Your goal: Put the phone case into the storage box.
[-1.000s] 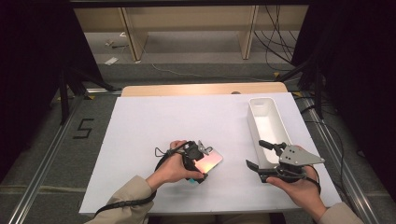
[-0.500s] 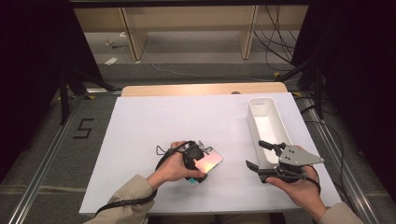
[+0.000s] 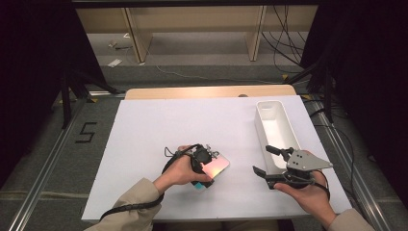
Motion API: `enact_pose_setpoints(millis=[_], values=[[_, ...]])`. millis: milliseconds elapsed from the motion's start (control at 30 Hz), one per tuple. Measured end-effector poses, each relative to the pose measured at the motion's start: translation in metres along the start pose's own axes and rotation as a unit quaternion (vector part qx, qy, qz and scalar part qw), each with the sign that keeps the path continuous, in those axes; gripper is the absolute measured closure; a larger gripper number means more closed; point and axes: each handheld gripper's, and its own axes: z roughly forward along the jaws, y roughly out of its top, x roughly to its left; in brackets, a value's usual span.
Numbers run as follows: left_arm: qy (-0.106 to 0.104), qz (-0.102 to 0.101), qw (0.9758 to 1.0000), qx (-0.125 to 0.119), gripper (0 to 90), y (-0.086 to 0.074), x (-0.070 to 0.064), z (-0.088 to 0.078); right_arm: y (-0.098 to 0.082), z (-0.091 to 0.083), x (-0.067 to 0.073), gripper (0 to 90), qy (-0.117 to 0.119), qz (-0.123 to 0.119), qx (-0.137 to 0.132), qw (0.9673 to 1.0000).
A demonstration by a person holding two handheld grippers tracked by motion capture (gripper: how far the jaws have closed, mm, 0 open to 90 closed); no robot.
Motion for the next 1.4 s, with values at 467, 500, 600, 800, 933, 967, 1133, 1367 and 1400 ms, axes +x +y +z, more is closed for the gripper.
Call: enact_pose_setpoints(millis=[467, 500, 600, 800, 933, 967, 1133, 1367, 1400], values=[[0.005, -0.005, 0.9996, 0.028, 10.4, 0.0074, -0.0013, 0.0006, -0.0007, 0.0008, 0.0002, 20.8, 0.004, 0.001, 0.004, 1.0], [0.005, -0.006, 0.9995, 0.03, 10.5, 0.0078, -0.0014, 0.0005, -0.0008, 0.0008, 0.0003, 20.8, 0.004, 0.002, 0.004, 1.0], [0.005, -0.006, 0.9993, 0.036, 10.7, 0.0088, -0.0011, 0.0005, -0.001, 0.001, 0.0001, 20.8, 0.005, 0.001, 0.005, 1.0], [0.006, -0.011, 0.9992, 0.039, 12.6, 0.0094, -0.0016, -0.0001, -0.001, 0.0011, 0.0002, 20.8, 0.005, 0.001, 0.005, 1.0], [0.006, -0.014, 0.9991, 0.041, 15.6, 0.0095, -0.0029, -0.0009, -0.0006, 0.0014, 0.0009, 20.8, 0.006, 0.0, 0.006, 1.0], [0.006, -0.015, 0.9991, 0.041, 15.8, 0.0095, -0.003, -0.0009, -0.0007, 0.0014, 0.0011, 20.8, 0.007, 0.001, 0.006, 1.0], [0.006, -0.016, 0.9991, 0.039, 16.3, 0.0091, -0.0033, -0.001, -0.0007, 0.0012, 0.0008, 20.8, 0.006, 0.0, 0.004, 1.0], [0.009, -0.022, 0.999, 0.037, 16.9, 0.0087, -0.0043, -0.0013, -0.0007, 0.001, 0.0009, 20.8, 0.006, 0.0, 0.006, 1.0], [0.009, -0.023, 0.999, 0.036, 17.0, 0.0086, -0.0043, -0.0014, -0.0005, 0.001, 0.001, 20.8, 0.006, 0.0, 0.005, 1.0]])
